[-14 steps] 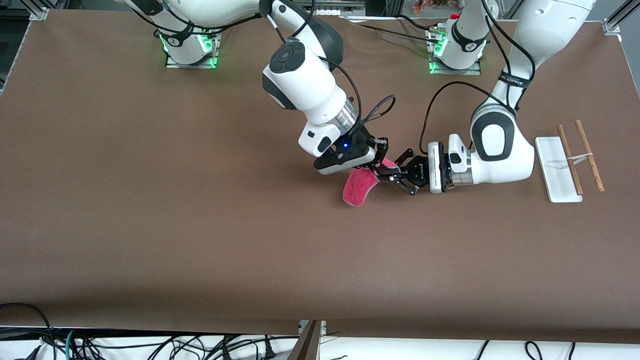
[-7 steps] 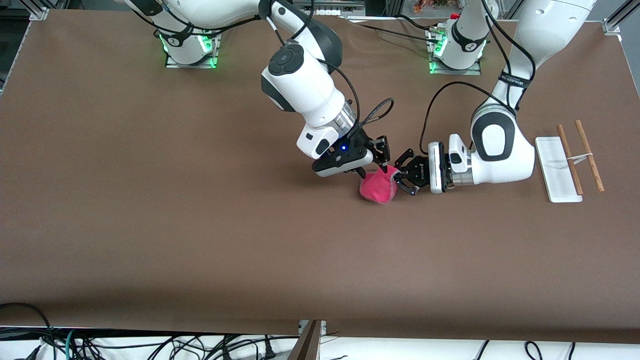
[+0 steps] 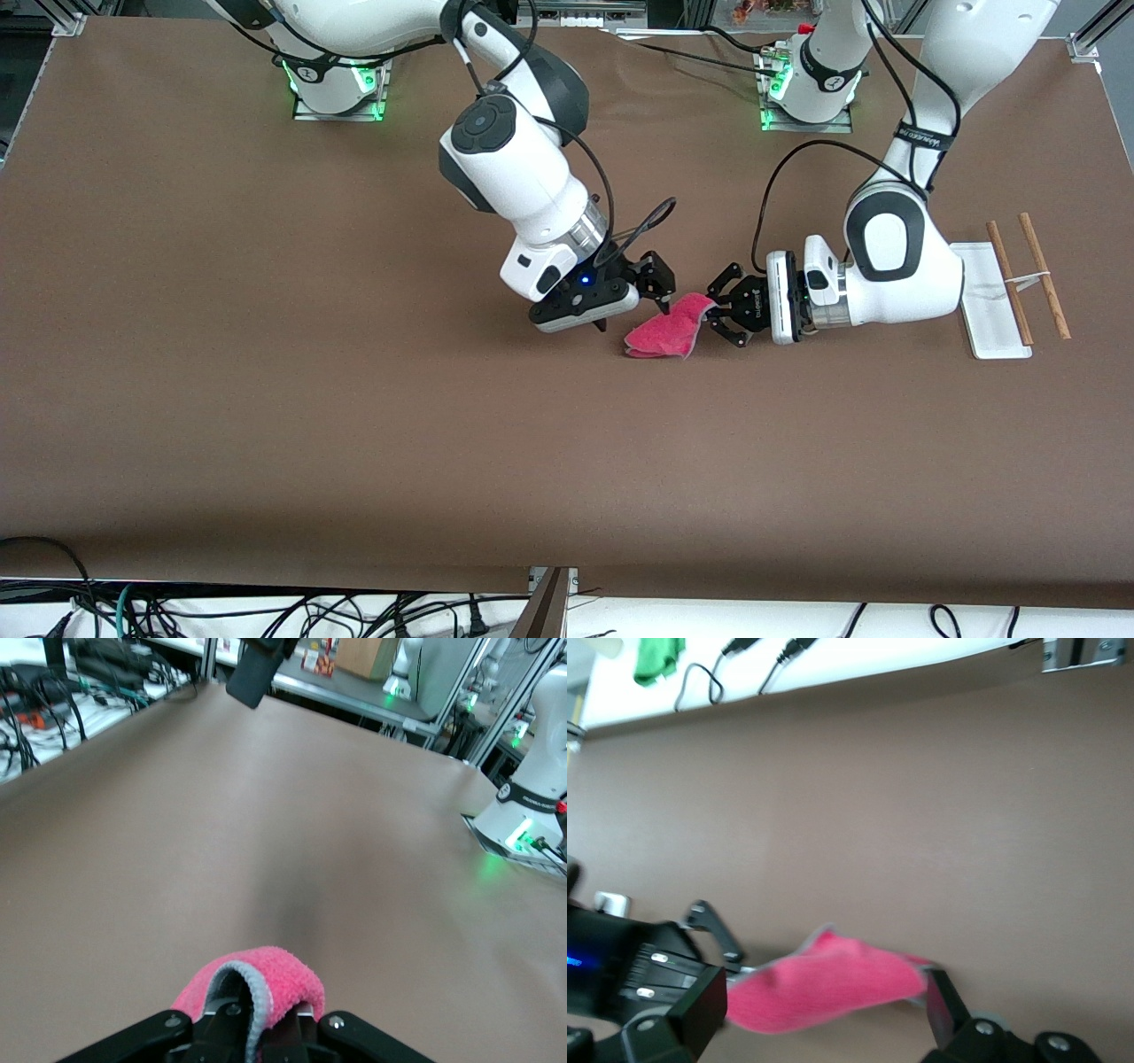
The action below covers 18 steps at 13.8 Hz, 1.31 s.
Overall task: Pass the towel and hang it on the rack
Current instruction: 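Open the right gripper and carry the towel toward the rack with the left gripper, then drape the towel over the wooden dowels and release with the left gripper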
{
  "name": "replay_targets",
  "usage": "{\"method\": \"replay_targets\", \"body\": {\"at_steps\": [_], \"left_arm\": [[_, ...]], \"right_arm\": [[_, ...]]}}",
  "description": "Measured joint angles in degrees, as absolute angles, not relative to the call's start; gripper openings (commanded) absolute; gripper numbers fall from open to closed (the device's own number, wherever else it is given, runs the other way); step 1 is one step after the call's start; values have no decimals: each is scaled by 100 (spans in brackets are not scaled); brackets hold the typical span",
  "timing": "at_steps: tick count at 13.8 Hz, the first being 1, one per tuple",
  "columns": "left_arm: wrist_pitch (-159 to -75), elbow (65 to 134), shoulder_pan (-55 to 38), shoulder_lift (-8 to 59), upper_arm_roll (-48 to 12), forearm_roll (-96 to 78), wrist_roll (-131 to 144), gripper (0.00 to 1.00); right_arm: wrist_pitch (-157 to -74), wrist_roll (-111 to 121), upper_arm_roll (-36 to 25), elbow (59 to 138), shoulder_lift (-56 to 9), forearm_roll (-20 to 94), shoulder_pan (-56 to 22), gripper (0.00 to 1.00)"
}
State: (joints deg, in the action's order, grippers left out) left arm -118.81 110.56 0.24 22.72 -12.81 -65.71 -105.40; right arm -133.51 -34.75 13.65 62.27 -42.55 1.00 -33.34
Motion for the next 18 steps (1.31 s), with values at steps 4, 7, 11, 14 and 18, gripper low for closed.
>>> {"method": "replay_targets", "body": {"at_steps": [4,7,11,14,18], "left_arm": [[-11308,10726,237,2058,-1238,-5464,-9322,0],[-10407,10177,584,2052,-1159,-4262,-8518,0],[-9103,9521,1397,2073,-1113,-2928,-8122,0],[-8599,9309,2187,2101,-1088,-1960,-8029,0],[-8493,9190,3047,2166,-1040,-945,-7992,0]], "right_arm": [[-12414,-2616,1350,6180,-3965,98,-2990,100],[-11649,-1497,1335,6175,-3751,96,-2519,100],[-10733,-394,1308,6171,-3602,94,-1628,100],[-10182,113,1289,6169,-3500,90,-946,100],[-9803,258,749,6152,-3385,4,-521,100]]}}
